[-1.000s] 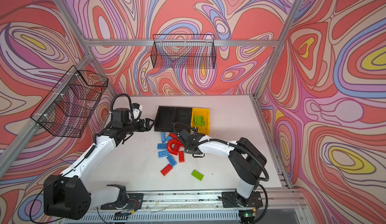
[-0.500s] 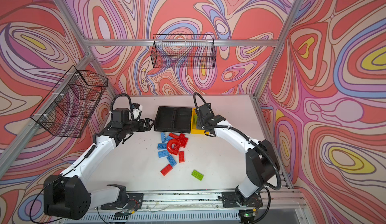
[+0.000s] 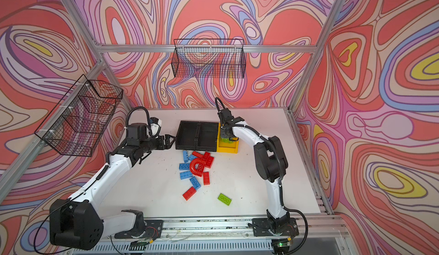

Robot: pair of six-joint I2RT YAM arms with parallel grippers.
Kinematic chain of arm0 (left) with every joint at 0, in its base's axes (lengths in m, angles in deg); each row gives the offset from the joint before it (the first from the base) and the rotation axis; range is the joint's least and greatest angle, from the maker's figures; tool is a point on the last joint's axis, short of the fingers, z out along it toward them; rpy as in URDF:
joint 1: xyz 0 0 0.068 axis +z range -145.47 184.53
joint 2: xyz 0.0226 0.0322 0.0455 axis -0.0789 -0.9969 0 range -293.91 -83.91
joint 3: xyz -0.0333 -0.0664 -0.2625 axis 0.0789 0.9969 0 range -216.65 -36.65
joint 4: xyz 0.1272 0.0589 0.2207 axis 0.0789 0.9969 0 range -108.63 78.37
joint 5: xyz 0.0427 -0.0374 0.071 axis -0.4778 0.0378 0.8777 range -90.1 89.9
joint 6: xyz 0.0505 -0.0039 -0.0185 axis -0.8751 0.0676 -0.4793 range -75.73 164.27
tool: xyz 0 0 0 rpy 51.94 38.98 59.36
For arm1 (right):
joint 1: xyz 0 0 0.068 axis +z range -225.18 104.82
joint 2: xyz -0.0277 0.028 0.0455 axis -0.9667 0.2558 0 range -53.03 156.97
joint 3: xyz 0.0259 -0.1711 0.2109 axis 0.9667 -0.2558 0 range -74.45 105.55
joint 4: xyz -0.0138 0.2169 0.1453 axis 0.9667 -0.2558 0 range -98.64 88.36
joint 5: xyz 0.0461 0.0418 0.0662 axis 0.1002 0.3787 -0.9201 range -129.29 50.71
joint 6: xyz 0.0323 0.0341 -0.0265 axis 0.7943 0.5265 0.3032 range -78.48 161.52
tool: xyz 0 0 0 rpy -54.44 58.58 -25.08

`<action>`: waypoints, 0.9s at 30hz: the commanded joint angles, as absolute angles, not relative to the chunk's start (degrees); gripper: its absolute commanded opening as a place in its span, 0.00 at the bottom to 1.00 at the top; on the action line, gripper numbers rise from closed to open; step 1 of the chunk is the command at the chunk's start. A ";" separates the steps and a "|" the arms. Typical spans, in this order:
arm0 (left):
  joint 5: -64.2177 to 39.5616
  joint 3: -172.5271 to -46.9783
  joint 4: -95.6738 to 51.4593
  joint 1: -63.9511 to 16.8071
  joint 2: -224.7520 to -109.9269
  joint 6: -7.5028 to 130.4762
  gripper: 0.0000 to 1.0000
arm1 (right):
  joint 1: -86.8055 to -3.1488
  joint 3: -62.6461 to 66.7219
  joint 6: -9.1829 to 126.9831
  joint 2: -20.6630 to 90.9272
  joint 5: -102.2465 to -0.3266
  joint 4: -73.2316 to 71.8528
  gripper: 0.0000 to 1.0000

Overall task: Sort the legos into containers by color
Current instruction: Place the lego in the container, then pick up the lego from the bottom-center of the table.

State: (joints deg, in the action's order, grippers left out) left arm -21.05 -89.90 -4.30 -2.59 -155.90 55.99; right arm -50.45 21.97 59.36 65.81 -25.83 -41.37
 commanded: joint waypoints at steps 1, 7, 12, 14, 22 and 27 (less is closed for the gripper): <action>-20.53 -91.05 -3.95 -2.31 -155.27 54.99 0.81 | -51.27 22.80 58.48 65.37 -23.75 -43.04 0.39; -20.52 -91.05 -2.55 -2.39 -155.37 55.06 0.81 | -51.27 21.70 58.57 63.10 -23.11 -42.66 0.51; -20.57 -91.05 -2.54 -2.35 -155.37 55.08 0.81 | -51.27 20.39 58.74 59.66 -23.58 -42.38 0.53; -20.54 -91.05 -2.54 -2.39 -155.37 55.08 0.81 | -51.27 18.50 59.05 56.77 -25.24 -41.43 0.53; -20.86 -90.96 -2.82 -2.40 -155.36 55.25 0.81 | -44.54 -0.13 57.18 40.44 -31.80 -40.27 0.51; -21.31 -91.32 -2.92 -2.33 -155.93 55.34 0.81 | -39.12 -11.53 58.84 32.93 -41.93 -42.27 0.58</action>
